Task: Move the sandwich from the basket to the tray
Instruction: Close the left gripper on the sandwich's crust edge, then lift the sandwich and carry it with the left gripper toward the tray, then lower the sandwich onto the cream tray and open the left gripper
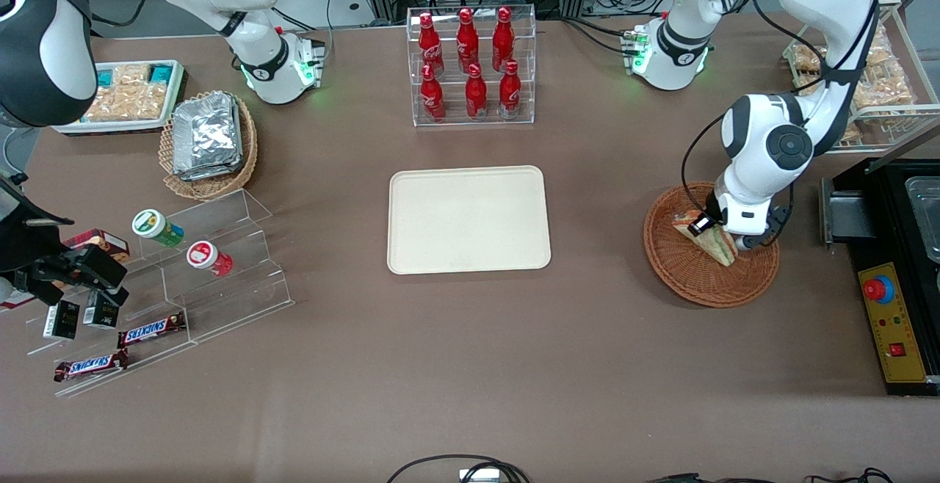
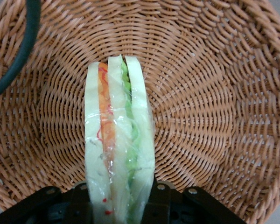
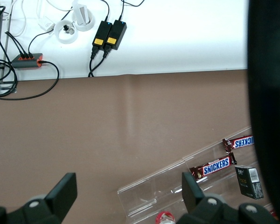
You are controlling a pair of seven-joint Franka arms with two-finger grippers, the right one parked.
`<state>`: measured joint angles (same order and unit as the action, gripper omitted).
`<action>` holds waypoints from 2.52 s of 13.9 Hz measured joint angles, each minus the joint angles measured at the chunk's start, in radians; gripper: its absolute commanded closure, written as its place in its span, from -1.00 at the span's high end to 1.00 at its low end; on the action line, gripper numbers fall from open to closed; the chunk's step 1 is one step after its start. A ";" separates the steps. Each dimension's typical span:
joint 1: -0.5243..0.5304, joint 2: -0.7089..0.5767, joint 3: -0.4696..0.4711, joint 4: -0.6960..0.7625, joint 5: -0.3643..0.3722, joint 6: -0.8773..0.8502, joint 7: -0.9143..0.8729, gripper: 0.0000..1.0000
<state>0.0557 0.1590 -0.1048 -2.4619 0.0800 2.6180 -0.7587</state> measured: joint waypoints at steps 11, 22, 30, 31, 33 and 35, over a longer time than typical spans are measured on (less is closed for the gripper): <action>-0.005 -0.105 -0.040 0.354 0.026 -0.466 0.050 -1.00; -0.020 -0.055 -0.407 0.477 0.051 -0.557 0.045 -1.00; -0.175 0.056 -0.487 0.493 0.180 -0.515 0.043 -1.00; -0.201 0.079 -0.487 0.493 0.195 -0.503 0.036 -1.00; -0.238 0.121 -0.488 0.493 0.206 -0.471 0.018 -1.00; -0.265 0.165 -0.488 0.493 0.208 -0.435 -0.005 -1.00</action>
<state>-0.2090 0.3241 -0.5925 -1.9689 0.2879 2.1833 -0.7636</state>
